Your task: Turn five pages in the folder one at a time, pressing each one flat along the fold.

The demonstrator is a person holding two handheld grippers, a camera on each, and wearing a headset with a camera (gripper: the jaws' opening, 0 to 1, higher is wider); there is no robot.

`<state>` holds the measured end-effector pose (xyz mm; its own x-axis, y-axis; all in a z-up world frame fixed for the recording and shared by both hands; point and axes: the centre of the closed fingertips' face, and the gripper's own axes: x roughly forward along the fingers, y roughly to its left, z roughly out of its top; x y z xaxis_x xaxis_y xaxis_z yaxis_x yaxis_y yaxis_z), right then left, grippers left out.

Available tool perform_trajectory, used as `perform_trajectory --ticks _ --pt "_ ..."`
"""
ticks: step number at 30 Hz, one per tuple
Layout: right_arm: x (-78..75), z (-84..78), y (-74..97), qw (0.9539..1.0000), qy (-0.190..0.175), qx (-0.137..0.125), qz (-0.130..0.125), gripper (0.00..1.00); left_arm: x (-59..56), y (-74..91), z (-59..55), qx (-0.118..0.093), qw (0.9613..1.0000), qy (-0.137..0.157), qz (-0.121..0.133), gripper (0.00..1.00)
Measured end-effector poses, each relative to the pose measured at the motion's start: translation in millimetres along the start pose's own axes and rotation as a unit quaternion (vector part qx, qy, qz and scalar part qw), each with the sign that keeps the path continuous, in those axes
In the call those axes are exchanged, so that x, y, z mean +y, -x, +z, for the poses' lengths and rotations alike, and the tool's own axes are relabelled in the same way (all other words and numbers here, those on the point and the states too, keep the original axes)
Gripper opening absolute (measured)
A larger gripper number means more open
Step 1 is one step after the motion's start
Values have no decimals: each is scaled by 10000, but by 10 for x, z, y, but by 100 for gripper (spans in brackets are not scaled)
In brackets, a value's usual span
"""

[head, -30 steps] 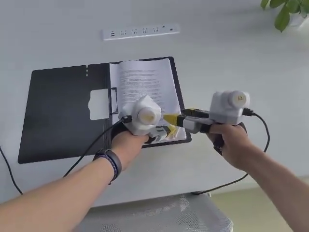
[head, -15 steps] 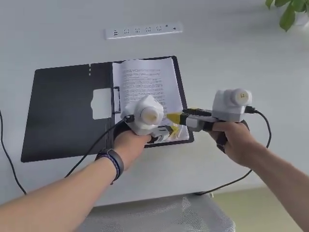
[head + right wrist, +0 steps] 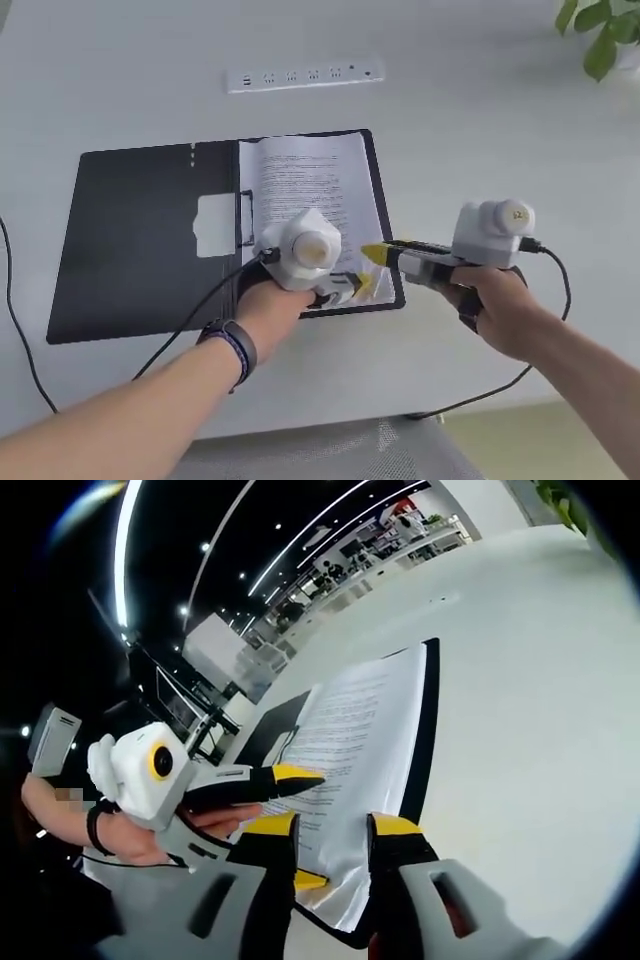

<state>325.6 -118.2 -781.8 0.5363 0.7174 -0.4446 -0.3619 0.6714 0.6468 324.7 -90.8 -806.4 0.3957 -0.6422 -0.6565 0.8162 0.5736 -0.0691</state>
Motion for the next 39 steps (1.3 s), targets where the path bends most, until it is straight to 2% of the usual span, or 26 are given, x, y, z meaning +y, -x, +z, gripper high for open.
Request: perform_trajectory --ticks 7,11,15,20,30,34,39 --pt "-41 11 9 9998 -166 -88 -19 12 -41 27 8 15 9999 53 -132 62" --pt "-56 -8 -9 9997 -216 -78 -18 11 -87 42 11 8 9997 104 -240 64" --pt "-55 -70 -48 9998 -209 31 13 4 -158 61 23 -16 9992 127 -380 65" --pt "-32 -74 -43 9996 -286 -12 25 1 -200 99 38 -33 9989 120 -446 66" --pt "52 5 -27 9993 -346 -150 20 0 -184 263 159 -244 9986 179 -427 70" --pt "61 35 -23 9992 -346 -203 -65 0 -175 327 138 -260 9987 192 -401 71" --pt "130 104 -17 9984 -439 -357 -32 0 -128 446 123 -343 9983 281 -365 73"
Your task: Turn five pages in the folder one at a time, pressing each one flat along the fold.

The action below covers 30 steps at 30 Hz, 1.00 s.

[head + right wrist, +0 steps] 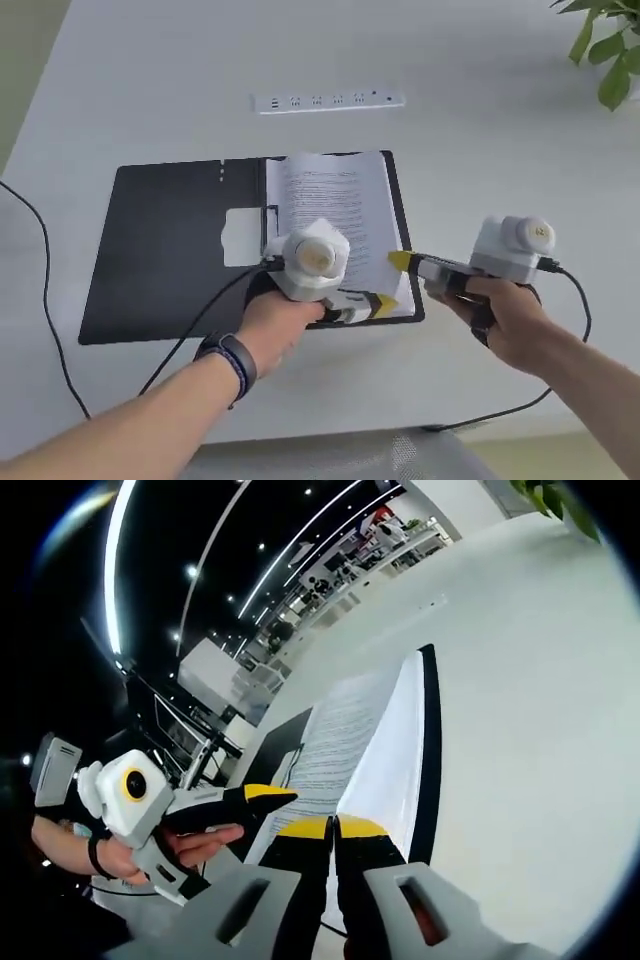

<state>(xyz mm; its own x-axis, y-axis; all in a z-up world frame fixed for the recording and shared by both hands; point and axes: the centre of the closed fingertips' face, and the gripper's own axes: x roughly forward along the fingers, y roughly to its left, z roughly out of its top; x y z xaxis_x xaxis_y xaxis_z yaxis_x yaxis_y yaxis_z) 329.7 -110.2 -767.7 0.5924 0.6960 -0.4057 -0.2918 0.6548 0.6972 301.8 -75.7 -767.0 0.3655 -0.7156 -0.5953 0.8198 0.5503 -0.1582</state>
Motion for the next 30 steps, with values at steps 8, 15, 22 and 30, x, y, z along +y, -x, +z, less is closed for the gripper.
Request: perform_trajectory --ticks 8,15,22,30 --pt "166 87 -6 9996 -163 -248 30 0 126 230 -19 -143 9997 141 120 75" --pt "300 172 -11 9981 -300 -533 90 0 270 464 -45 -225 9994 135 245 75" --pt "490 236 -61 9977 -203 -618 189 0 445 728 -95 -346 9981 228 464 75" --pt "718 323 -151 9966 -110 -729 370 0 551 994 -179 -454 9965 312 634 76"
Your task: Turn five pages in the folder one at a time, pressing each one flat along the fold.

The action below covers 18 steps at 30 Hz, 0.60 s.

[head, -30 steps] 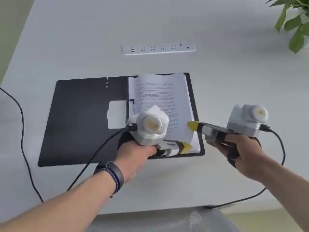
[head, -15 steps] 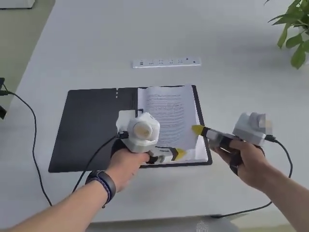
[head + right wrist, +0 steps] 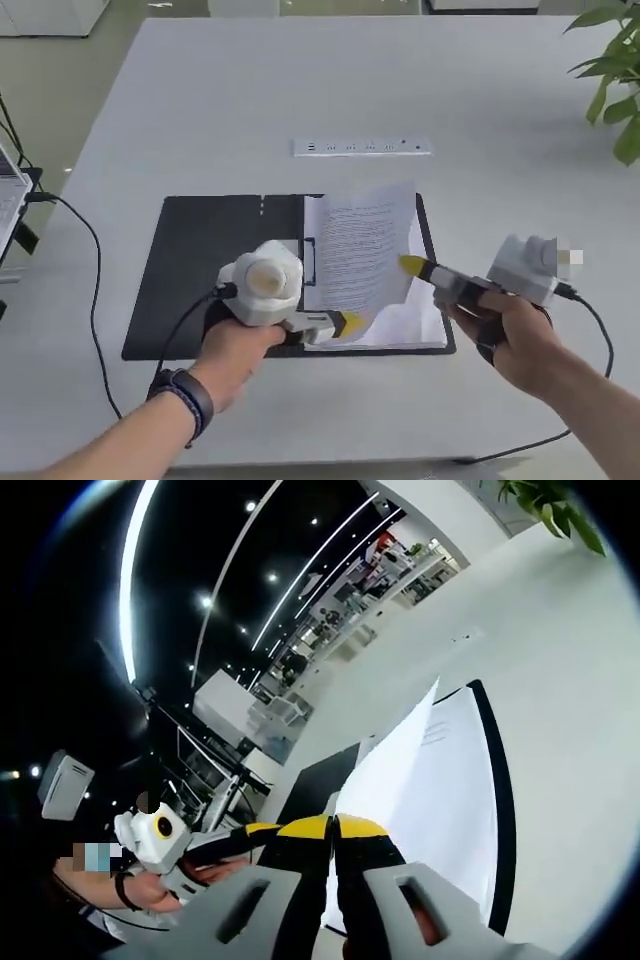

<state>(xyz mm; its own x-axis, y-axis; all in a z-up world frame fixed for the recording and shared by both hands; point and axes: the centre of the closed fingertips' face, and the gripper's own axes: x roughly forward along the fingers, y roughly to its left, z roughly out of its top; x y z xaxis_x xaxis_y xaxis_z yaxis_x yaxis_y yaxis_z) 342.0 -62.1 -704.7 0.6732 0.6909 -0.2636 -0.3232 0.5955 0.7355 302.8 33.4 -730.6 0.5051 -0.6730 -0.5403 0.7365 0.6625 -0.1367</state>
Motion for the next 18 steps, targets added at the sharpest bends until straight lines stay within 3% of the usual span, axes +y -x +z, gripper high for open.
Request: perform_trajectory --ticks 8,18 --pt "344 4 -191 9990 83 -56 436 0 167 285 -64 -158 9995 140 229 77" --pt "807 -73 -477 9944 323 190 989 0 430 652 -242 -151 9982 175 560 79"
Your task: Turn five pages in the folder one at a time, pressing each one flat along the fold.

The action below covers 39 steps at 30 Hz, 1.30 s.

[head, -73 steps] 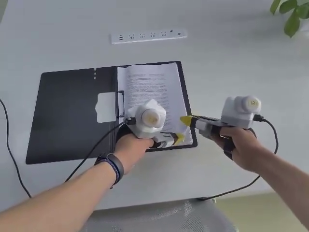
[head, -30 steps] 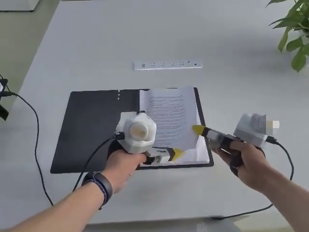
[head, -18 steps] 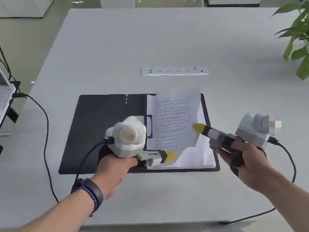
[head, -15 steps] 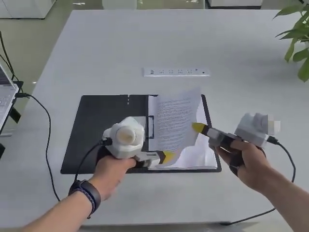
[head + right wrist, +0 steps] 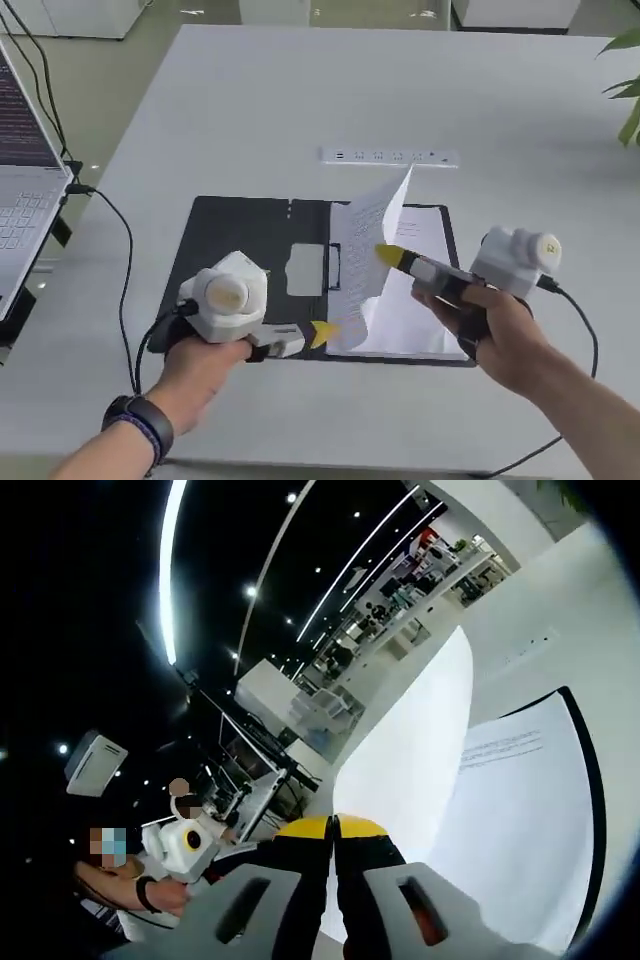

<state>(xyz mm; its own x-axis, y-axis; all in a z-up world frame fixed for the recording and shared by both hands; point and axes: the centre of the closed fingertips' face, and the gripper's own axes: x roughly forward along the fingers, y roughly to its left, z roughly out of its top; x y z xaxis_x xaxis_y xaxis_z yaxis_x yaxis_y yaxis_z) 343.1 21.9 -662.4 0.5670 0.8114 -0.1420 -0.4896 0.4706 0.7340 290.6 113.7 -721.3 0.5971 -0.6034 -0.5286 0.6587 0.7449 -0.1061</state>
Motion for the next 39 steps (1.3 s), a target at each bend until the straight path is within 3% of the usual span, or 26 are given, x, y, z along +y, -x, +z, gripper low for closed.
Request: perform_trajectory --ticks 9,22,31,35,39 --pt "251 -126 -352 9988 149 332 322 0 274 286 -68 -97 9994 130 307 80" --pt "526 -504 -817 9932 155 937 668 0 452 610 -229 -173 9974 381 585 82" --pt "482 -703 -1058 9902 65 1238 642 0 500 761 -303 -207 9958 495 739 82" --pt "414 -857 -1187 9887 -39 1405 529 0 515 820 -366 -227 9948 598 796 82" --pt "443 -986 -1277 9876 -116 1494 475 0 541 853 -403 -263 9935 725 834 83"
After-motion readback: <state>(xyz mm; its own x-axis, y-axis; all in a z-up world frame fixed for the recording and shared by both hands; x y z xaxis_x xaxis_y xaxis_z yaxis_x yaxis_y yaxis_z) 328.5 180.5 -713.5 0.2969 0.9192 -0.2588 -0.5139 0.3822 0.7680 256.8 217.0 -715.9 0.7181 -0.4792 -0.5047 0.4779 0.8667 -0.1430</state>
